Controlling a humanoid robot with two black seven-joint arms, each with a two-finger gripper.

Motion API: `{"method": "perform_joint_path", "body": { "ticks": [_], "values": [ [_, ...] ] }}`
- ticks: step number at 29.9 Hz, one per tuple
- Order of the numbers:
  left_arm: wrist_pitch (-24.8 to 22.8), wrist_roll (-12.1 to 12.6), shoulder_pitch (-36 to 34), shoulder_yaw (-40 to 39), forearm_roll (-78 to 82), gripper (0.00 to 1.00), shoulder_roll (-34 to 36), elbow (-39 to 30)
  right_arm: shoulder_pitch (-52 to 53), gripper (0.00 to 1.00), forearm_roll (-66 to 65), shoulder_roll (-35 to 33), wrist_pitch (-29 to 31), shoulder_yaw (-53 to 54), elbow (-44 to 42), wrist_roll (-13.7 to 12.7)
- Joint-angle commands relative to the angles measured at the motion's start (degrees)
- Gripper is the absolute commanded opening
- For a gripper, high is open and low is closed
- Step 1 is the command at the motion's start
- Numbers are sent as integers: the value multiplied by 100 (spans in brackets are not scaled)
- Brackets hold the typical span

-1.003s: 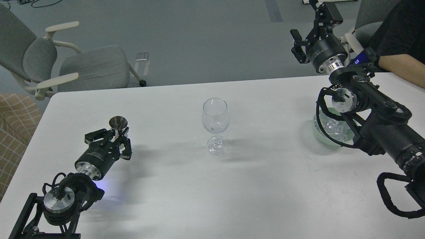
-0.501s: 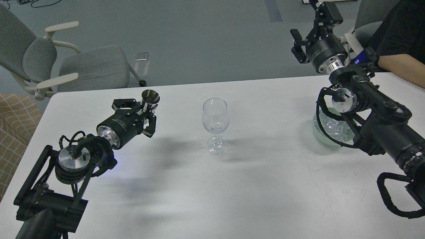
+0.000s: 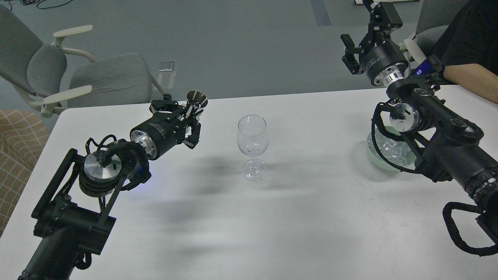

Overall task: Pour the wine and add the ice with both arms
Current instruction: 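Lift the jigger with the left gripper and carry it over the wine glass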

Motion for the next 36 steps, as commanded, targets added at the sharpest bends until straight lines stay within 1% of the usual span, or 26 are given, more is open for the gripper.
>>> {"method": "perform_joint_path", "body": {
  "ticks": [1, 7, 12, 23, 28, 31, 36],
  "values": [
    [6, 0, -25, 43, 64, 0, 14, -190, 0, 100, 0, 14, 1, 0, -1, 8],
    [6, 9, -25, 201, 336, 0, 49, -287, 0, 100, 0, 14, 1, 0, -1, 8],
    [15, 167, -8, 333, 521, 0, 67, -489, 0, 100, 0, 5, 1, 0, -1, 8],
    [252, 176, -16, 429, 758, 0, -12, -806, -18, 100, 0, 5, 1, 0, -1, 8],
    [279, 141, -34, 570, 889, 0, -12, -815, -18, 100, 0, 23, 1, 0, 8, 8],
    [270, 176, -25, 596, 1363, 0, -21, -815, -53, 100, 0, 23, 1, 0, 16, 8],
    [270, 202, -25, 605, 1470, 0, -47, -938, -53, 100, 0, 23, 9, 0, 8, 8]
  ]
}}
